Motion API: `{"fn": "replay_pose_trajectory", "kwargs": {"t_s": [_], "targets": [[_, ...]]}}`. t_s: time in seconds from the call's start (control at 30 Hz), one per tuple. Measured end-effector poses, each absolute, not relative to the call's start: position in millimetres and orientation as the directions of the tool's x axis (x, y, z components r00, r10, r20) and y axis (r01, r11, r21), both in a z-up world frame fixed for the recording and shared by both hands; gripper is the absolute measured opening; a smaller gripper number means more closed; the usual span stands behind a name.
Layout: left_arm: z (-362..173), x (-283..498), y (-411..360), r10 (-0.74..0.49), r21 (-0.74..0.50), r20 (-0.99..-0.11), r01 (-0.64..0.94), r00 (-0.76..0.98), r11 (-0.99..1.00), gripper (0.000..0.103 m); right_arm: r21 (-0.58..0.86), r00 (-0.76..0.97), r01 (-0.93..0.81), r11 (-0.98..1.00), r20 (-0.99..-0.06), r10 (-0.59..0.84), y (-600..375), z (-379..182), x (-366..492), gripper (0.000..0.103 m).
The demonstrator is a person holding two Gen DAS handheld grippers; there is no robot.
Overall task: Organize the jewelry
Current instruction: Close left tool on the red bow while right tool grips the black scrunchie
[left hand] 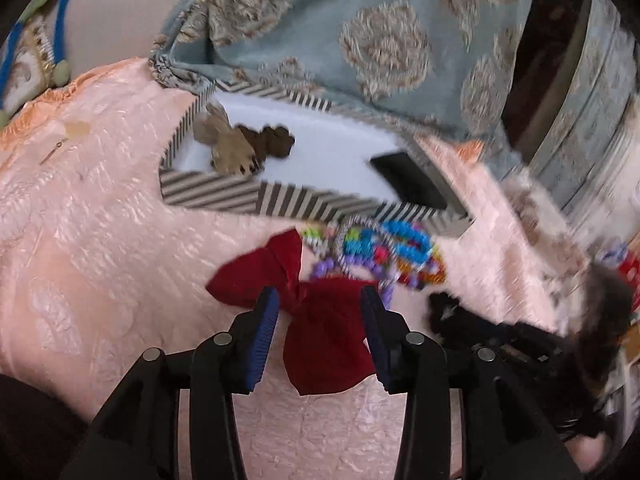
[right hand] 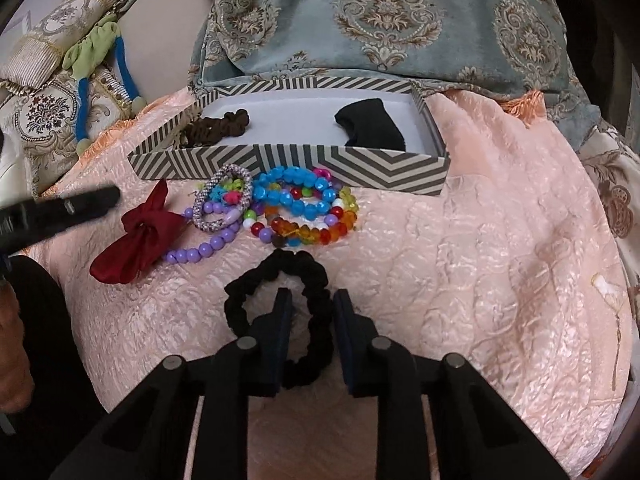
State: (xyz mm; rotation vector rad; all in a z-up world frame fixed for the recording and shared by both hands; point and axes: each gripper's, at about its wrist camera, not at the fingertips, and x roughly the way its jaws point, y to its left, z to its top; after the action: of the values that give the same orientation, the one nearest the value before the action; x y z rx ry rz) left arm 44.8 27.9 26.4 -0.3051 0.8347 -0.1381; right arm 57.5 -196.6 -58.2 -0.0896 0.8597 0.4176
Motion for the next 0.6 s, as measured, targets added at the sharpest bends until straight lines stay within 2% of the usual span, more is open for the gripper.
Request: {"fn": "replay_pose_trajectory", "kwargs": {"t_s": [0.07,0.13,0.17,0.4,0.6], "targets": [[18.6,47.5,25.3,-0.214,-0.296,-0.74,-0.022,0.638,0.955,0.024,0.101,0.575,-0.39,0.915,-0.75,0.327,-198.0,-57.7,58.0,0.013],[15.8,43.5,26.3,-0.21,-0.292,-0.744,-0.027,0.634,0.956,0.002,0.117,0.573,-0.385,0.916,-0.748,0.336,-201.0,-56.9,58.2,0.011],[15.8,41.7,26.6,-0.199,-0.282,-0.746,-0.03,0.636,0.959,0.0,0.126,0.572,-0.381,0.916,-0.746,0.341,-202.5,-56.6,58.5,0.011],[21.5,38.1,39.8,-0.14,-0.259,-0.724,-0.079,0.675,0.963,0.0,0.139,0.577,-0.377,0.916,-0.738,0.35,-203.5,-55.1,59.5,0.01],[35.7,33.1,58.1,-0.027,-0.219,-0.681,-0.167,0.732,0.961,0.0,0.164,0.607,-0.373,0.913,-0.702,0.374,-208.2,-44.7,56.1,0.009]]}}
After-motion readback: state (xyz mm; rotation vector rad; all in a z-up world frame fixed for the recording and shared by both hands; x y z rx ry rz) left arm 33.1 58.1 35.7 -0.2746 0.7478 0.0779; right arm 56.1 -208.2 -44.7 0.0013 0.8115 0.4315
